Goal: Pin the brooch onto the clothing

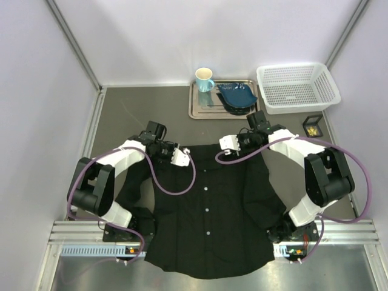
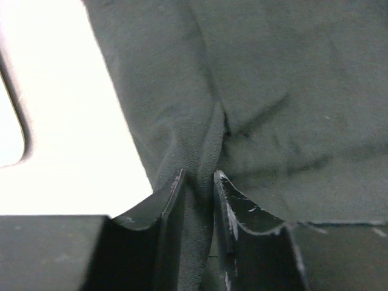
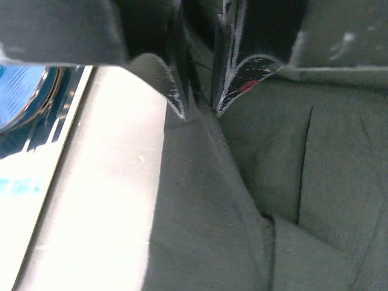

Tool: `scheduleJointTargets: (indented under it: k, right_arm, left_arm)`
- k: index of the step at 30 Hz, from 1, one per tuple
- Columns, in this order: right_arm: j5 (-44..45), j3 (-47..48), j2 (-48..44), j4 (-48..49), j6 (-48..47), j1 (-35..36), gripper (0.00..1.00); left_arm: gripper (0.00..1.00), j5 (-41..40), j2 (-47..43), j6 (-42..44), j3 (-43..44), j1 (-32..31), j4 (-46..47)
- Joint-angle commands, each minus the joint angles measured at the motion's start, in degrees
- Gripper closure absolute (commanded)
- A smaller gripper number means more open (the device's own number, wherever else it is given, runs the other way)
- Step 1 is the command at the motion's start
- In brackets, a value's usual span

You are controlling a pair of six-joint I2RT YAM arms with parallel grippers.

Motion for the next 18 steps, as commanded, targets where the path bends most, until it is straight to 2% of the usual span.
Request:
scheduleJointTargets:
  k: [1, 3, 8, 14, 18]
  right_arm:
    - [-0.8, 4.8, 1.4, 2.9, 5.8, -0.5, 0.88]
    - [-0.4, 8.7, 4.0, 2.8, 11.0, -2.2, 1.00]
    - [-0.7, 22.5, 12.2, -1.8, 23.3, -6.0, 1.00]
    - [-1.7, 36.8, 23.4, -10.6, 34.6, -7.9, 1.00]
    - [-0.1, 40.7, 26.5, -10.8, 38.6, -8.7, 1.00]
  left_arm:
    - [0.76, -0.8, 2.3, -7.4, 5.8, 0.1, 3.8]
    - [0.87, -0.3, 3.8, -10.9, 8.2, 0.9, 2.6]
    - [0.99, 1.8, 11.8, -22.9, 18.2, 4.0, 1.8]
    - [1.00, 0.7, 25.5, -39.0, 34.5, 5.9, -1.7]
    - [1.00, 1.2, 32.7, -47.1, 42.8, 7.9, -3.2]
